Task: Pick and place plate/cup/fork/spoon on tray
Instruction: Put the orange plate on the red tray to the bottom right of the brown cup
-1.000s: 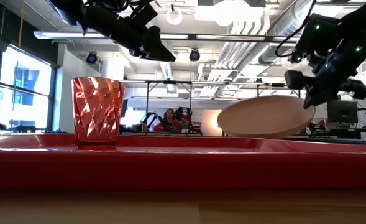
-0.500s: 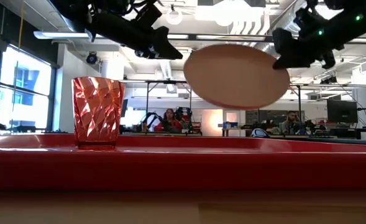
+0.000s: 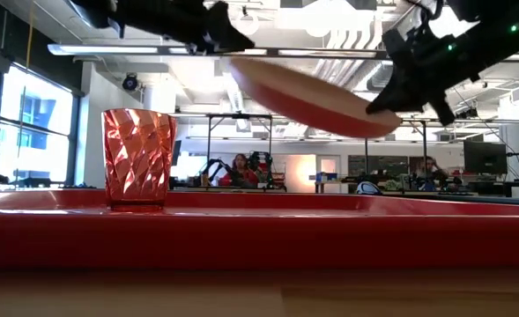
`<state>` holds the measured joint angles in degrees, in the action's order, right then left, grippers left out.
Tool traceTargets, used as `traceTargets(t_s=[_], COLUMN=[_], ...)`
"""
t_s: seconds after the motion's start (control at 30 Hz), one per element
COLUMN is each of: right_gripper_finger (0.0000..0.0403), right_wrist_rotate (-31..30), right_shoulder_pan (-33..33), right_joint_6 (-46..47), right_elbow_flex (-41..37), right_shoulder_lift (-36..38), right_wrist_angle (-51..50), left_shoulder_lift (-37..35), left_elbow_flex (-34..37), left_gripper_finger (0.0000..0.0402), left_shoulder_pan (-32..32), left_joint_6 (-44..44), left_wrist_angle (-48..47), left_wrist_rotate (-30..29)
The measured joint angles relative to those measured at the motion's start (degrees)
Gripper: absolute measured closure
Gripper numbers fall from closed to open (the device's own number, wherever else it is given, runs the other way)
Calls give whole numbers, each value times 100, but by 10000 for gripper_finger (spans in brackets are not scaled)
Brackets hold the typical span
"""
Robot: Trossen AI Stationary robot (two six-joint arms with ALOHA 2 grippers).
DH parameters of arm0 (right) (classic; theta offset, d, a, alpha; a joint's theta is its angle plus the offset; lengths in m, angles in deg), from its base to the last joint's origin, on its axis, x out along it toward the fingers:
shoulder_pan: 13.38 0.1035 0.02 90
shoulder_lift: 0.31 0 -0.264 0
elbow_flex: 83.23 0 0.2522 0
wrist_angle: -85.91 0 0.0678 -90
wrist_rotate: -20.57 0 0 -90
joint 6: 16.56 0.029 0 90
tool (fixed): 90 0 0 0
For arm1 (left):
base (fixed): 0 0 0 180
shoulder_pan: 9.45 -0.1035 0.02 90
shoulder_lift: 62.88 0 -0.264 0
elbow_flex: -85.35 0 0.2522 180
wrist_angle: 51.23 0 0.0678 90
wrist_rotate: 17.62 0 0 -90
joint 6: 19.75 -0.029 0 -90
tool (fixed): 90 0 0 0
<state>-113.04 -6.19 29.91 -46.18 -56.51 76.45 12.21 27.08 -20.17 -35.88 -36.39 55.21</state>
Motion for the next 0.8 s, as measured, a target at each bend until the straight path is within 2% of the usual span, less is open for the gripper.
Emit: traceTargets(t_s=[0.2, 0.4, 0.57, 0.8], right_gripper_finger=[403, 403, 403, 403], right_wrist_rotate=[478, 535, 794, 1306], right_shoulder_pan=[343, 603, 762, 829], right_joint_6=[972, 1634, 1769, 1499], right_elbow_flex=[0, 0, 10, 614], right_shoulder_lift=[-1061, -1805, -2207, -2763], right_wrist_angle=[150, 371, 972, 724], left_shoulder_lift=[-327, -389, -356, -352], left_elbow_flex=[-7, -7, -7, -7], left_gripper_finger=[206, 206, 206, 206], left_shoulder_pan=[172, 214, 109, 55], left_joint_6=[-152, -169, -156, -63], left_wrist_angle=[-62, -75, -68, -154], left_wrist_rotate=[-106, -313, -327, -326])
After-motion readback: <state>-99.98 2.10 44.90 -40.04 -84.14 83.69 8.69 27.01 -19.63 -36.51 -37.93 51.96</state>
